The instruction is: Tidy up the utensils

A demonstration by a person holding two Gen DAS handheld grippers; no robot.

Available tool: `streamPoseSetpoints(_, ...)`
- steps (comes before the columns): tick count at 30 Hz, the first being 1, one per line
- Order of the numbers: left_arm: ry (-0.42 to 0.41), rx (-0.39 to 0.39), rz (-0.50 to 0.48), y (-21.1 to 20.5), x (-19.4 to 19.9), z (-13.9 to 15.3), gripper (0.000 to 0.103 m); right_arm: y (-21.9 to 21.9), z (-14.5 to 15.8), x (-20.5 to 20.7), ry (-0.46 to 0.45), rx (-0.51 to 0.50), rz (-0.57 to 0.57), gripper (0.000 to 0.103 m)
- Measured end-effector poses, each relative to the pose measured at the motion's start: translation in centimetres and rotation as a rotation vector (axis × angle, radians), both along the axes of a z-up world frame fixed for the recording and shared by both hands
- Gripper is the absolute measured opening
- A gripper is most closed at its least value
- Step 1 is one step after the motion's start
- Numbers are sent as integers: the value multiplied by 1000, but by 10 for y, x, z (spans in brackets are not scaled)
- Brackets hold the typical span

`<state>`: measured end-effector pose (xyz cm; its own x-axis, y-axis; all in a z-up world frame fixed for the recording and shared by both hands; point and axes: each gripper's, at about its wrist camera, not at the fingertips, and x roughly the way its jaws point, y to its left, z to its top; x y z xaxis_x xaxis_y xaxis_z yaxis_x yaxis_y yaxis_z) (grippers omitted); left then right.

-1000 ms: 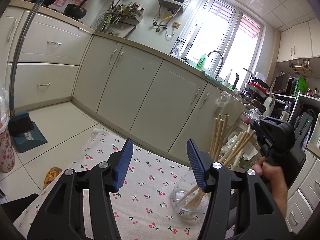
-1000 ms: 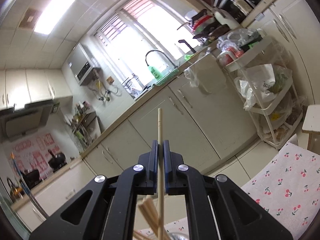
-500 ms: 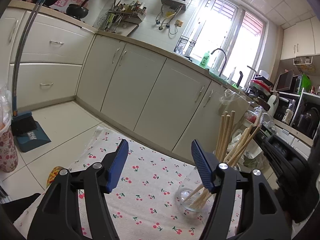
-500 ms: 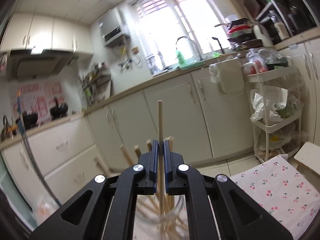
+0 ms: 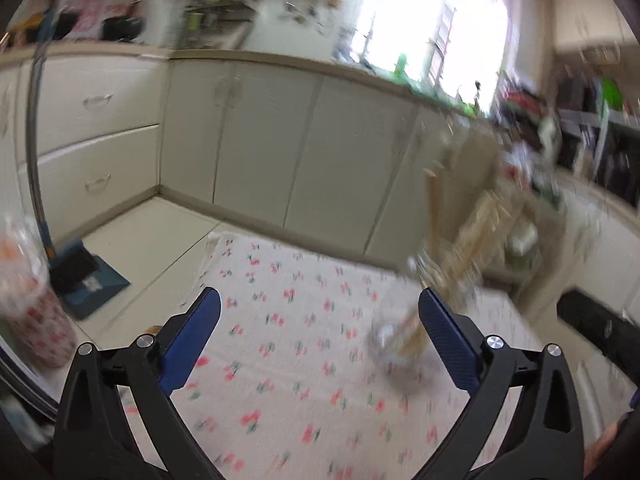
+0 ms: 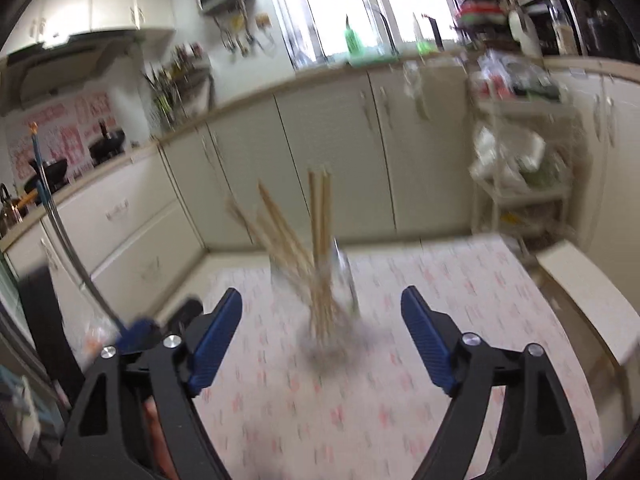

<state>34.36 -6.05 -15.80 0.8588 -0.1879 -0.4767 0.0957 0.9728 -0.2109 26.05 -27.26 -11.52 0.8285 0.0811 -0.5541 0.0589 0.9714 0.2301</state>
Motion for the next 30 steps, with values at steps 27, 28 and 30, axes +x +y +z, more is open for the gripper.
streamPoseSetpoints(27, 258, 197, -5, 55, -275, 95, 95, 58, 59, -267, 289, 61, -68, 96)
streamPoseSetpoints(28, 254, 195, 0, 58, -286, 99, 95, 61, 60, -271, 289, 53, -61, 96)
streamPoseSetpoints(30, 246, 189, 11, 63, -294, 103, 95, 68, 63, -280, 285, 37, -48, 96)
